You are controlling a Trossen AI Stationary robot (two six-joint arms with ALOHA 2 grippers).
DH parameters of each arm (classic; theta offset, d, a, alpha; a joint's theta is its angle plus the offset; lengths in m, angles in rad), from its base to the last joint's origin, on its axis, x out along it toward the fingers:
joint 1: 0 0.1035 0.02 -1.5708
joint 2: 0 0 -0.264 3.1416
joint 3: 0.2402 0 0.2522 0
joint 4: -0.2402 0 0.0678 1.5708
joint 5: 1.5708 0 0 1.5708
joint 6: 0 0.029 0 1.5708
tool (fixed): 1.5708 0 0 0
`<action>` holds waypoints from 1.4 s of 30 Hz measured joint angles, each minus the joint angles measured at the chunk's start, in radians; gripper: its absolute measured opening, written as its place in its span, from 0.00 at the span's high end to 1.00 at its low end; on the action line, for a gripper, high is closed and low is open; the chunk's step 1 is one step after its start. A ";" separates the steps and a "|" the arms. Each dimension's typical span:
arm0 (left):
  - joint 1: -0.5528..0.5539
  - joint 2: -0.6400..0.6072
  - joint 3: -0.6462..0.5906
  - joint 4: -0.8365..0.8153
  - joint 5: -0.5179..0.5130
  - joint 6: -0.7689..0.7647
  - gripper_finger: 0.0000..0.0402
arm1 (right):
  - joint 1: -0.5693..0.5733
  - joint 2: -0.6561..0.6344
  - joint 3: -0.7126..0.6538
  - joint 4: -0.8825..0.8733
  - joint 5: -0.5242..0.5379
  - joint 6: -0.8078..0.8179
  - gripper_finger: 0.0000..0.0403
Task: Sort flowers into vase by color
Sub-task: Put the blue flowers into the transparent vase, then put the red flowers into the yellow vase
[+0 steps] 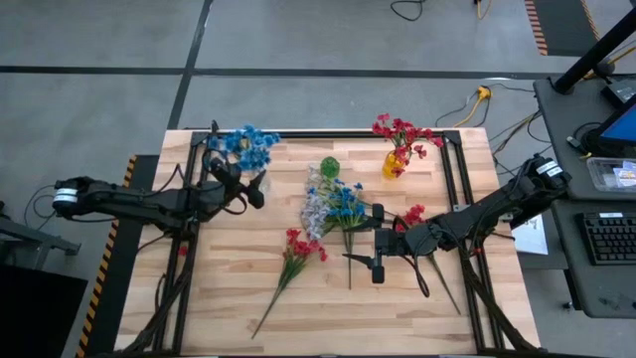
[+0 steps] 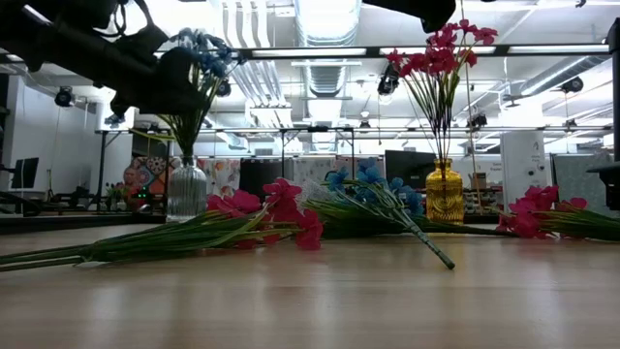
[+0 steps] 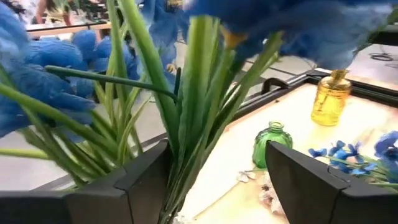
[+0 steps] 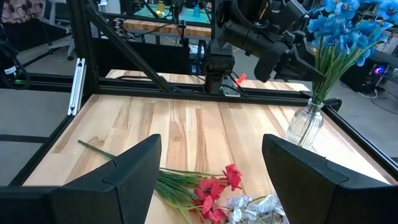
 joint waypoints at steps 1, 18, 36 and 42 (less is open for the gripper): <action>0.000 0.000 0.003 -0.008 0.002 0.000 0.38 | 0.000 0.000 0.000 0.000 0.000 0.000 0.32; -0.001 0.001 0.255 -0.594 0.128 -0.180 0.38 | 0.000 0.000 0.000 -0.002 0.000 0.000 0.32; -0.020 0.001 0.503 -1.090 0.350 -0.554 0.38 | 0.000 0.000 0.000 -0.008 0.001 0.008 0.32; -0.116 0.019 0.506 -1.093 0.363 -0.647 0.38 | 0.000 -0.001 0.000 -0.113 0.000 0.098 0.32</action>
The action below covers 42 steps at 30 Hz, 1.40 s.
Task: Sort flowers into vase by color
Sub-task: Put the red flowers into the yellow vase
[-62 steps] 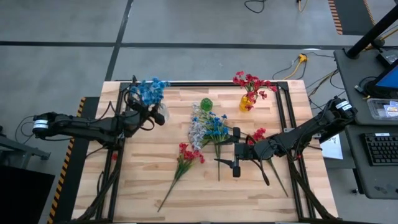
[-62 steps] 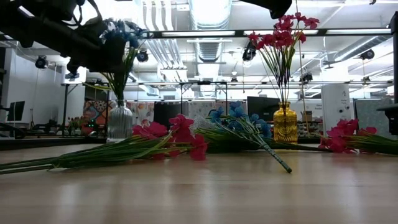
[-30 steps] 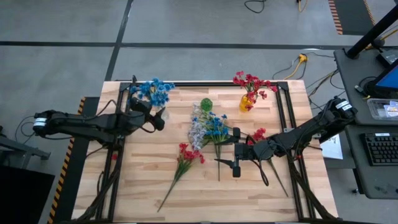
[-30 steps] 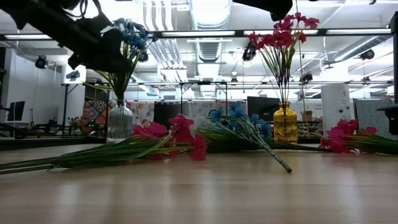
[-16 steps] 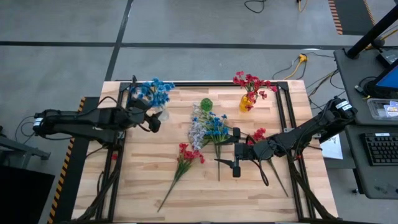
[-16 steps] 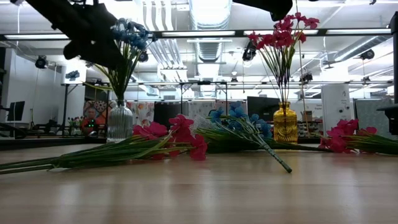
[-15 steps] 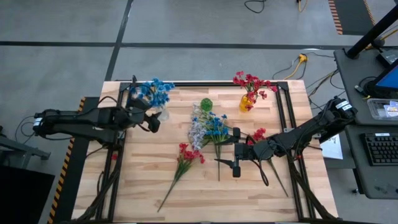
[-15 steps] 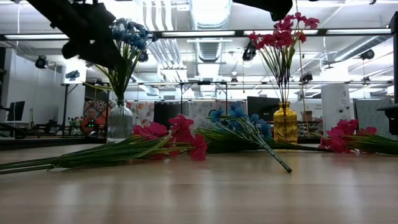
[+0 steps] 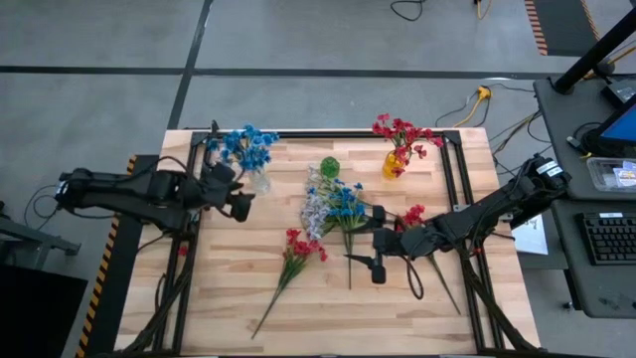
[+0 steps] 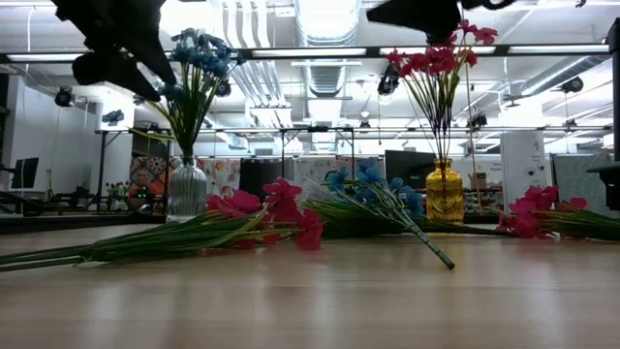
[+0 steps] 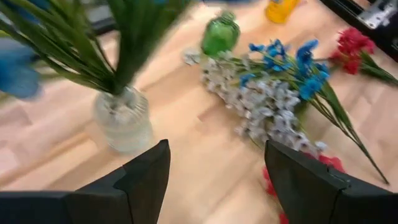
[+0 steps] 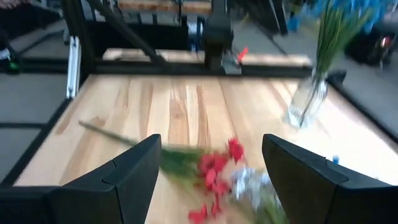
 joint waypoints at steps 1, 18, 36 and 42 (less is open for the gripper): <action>-0.024 0.007 0.000 -0.003 0.000 -0.022 0.38 | 0.000 0.000 0.000 -0.029 0.000 0.025 0.32; -0.413 0.191 0.000 -0.009 0.000 -0.385 0.38 | -0.005 -0.002 0.136 -0.959 -0.042 0.692 0.32; -0.536 0.500 0.000 0.188 -0.001 -0.454 0.38 | -0.012 -0.003 0.067 -1.395 -0.401 1.067 0.26; -0.545 0.556 0.000 0.193 -0.001 -0.483 0.38 | -0.018 -0.003 -0.018 -1.369 -0.403 1.088 0.20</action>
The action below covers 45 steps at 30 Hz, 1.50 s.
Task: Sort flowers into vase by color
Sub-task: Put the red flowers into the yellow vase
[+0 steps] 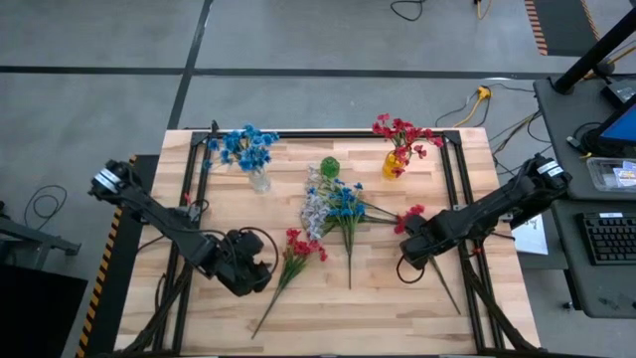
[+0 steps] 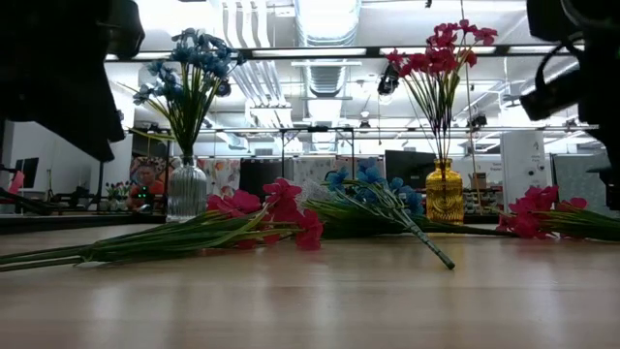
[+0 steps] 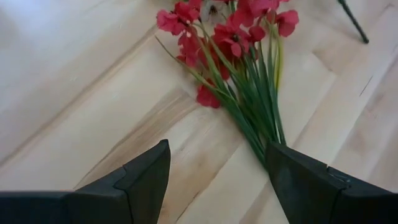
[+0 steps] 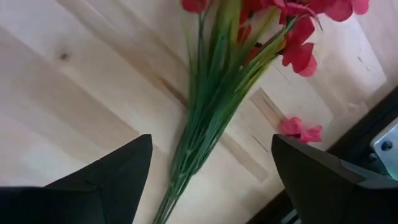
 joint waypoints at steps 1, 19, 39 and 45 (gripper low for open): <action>-0.002 0.006 0.000 0.002 0.000 -0.001 0.38 | -0.003 0.000 -0.012 0.010 0.000 0.000 0.19; -0.013 0.025 0.000 0.002 -0.001 -0.022 0.38 | -0.039 -0.001 -0.187 0.297 -0.008 -0.008 0.42; -0.013 0.026 0.000 0.011 -0.003 -0.022 0.38 | -0.038 -0.014 -0.176 0.252 -0.051 0.034 0.93; -0.013 0.026 -0.001 0.012 -0.028 -0.021 0.38 | -0.030 -0.091 -0.032 0.002 -0.037 0.016 0.96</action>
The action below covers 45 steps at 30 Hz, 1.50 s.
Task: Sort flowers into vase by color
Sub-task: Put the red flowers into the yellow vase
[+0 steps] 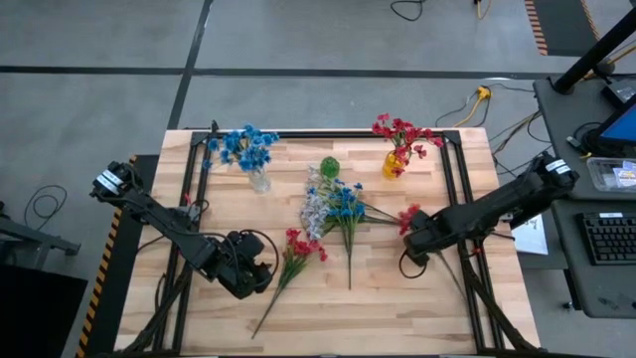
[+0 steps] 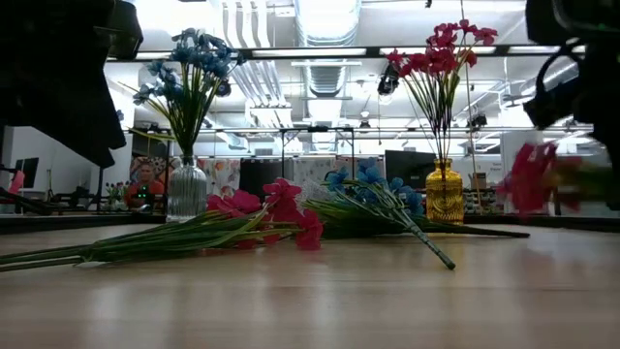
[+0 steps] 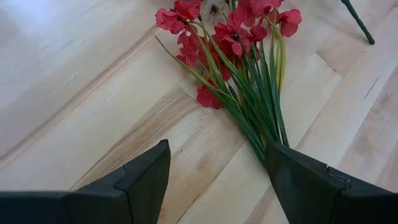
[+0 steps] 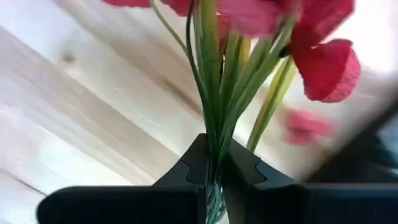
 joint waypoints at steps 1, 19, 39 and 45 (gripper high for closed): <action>0.000 0.000 0.000 0.000 0.000 0.000 0.38 | 0.002 -0.019 0.023 -0.030 0.017 -0.007 0.96; -0.001 0.000 -0.001 0.007 -0.062 0.012 0.38 | 0.014 -0.376 -0.064 0.929 0.953 -0.818 0.96; -0.001 0.000 -0.001 0.003 -0.089 0.063 0.38 | -0.190 -0.616 -0.098 1.177 1.349 -1.227 0.96; -0.001 0.000 -0.001 0.003 -0.089 0.063 0.38 | -0.366 -0.596 -0.098 1.266 1.189 -1.240 0.96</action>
